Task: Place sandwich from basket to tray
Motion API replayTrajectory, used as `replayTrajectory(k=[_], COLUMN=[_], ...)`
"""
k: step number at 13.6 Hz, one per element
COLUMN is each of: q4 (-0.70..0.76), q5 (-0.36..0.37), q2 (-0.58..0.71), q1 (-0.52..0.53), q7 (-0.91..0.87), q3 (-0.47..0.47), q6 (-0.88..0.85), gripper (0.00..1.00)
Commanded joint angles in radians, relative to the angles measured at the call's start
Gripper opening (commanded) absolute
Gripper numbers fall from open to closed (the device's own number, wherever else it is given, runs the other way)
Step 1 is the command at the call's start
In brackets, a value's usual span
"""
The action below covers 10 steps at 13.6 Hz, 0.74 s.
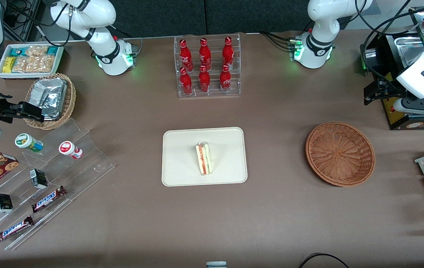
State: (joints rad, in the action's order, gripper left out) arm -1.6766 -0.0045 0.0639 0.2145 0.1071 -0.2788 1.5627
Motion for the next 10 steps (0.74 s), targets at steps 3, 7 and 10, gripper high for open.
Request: replayTrajectory(k=[3,7,10], q4=[0.044,0.043,0.043], q5=[0.043,0.077,0.077], q2=[-0.024,-0.027,-0.029], q1=[-0.046,-0.162,-0.24], q7=[0.002,-0.001,0.0], q3=[0.019,0.122,0.207], q6=[-0.026,-0.026,-0.026], gripper=[1.0,1.0,1.0])
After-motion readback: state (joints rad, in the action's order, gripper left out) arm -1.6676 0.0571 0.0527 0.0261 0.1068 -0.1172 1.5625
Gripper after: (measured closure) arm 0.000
